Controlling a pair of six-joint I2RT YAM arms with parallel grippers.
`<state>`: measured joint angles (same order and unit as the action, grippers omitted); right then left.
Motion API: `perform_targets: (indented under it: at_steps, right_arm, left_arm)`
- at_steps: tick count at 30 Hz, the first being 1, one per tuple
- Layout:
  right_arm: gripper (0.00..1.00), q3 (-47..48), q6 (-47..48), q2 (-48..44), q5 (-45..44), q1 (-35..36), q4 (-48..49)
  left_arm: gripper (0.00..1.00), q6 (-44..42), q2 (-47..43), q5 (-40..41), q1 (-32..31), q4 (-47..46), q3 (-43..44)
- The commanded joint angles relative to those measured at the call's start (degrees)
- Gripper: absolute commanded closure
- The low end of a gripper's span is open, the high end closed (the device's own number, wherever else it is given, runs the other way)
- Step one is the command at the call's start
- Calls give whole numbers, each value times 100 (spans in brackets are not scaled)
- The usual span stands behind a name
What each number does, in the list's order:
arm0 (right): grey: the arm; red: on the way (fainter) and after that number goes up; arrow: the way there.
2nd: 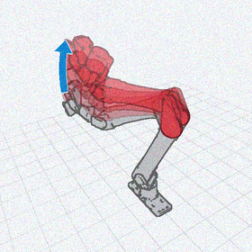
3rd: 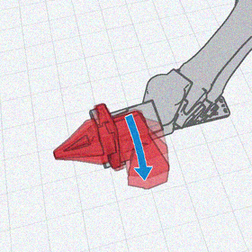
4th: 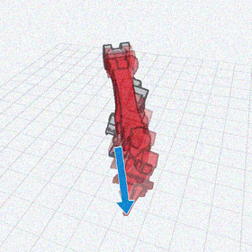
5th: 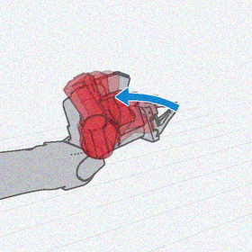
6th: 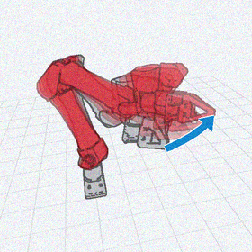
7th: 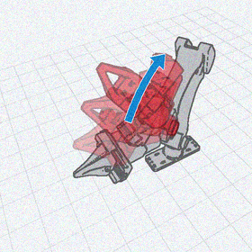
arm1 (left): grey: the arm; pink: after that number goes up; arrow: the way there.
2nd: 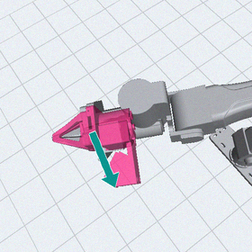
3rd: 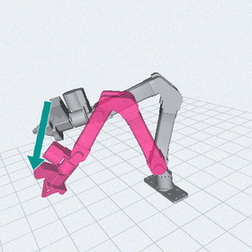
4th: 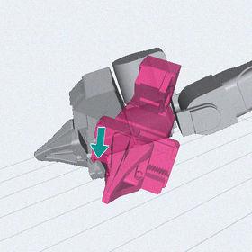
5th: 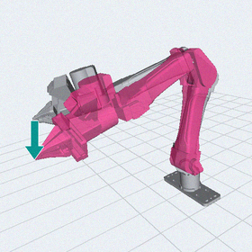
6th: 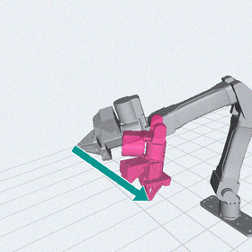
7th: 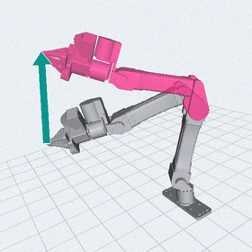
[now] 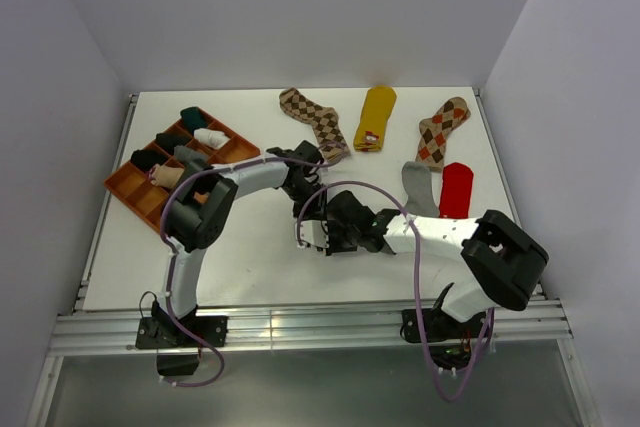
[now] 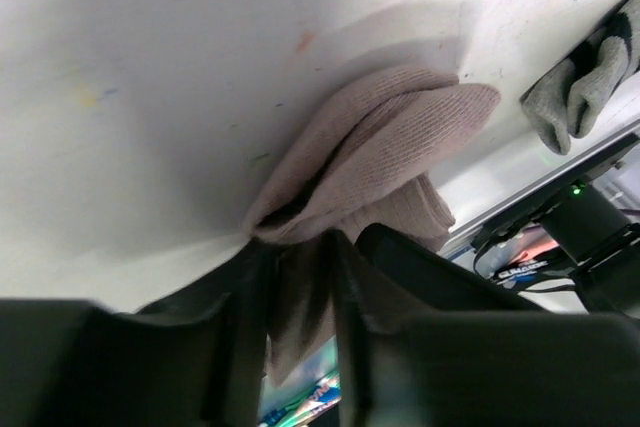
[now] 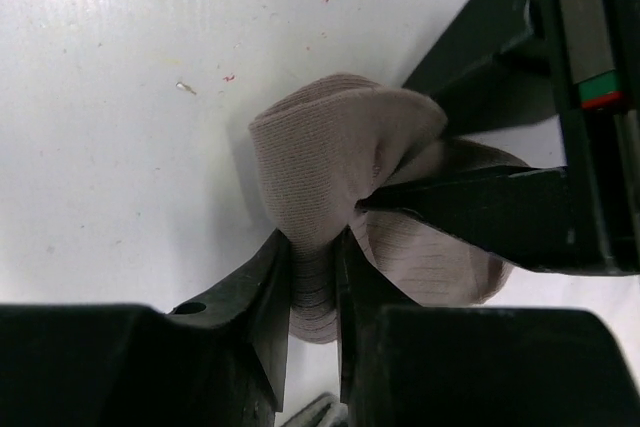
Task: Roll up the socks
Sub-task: Roll the sock at the center of the board.
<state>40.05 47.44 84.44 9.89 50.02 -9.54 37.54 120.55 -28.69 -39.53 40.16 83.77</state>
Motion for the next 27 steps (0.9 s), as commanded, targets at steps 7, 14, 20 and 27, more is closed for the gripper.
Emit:
perform_targets:
  at_steps: [7, 14, 20, 27]
  right_arm:
    - [88, -33, -33, 221, -101, 25, 49]
    - [88, 82, -42, 309, -110, 34, -65]
    - [88, 90, -59, 336, -128, 25, -74]
    - [89, 117, -60, 222, -128, -27, -74]
  left_arm:
    - [53, -115, -603, 425, 411, -220, 52]
    - [51, -344, -313, 329, 411, -386, 79]
    - [53, -379, -120, 144, 402, -544, -1]
    - [90, -265, 135, -5, 393, -720, -53]
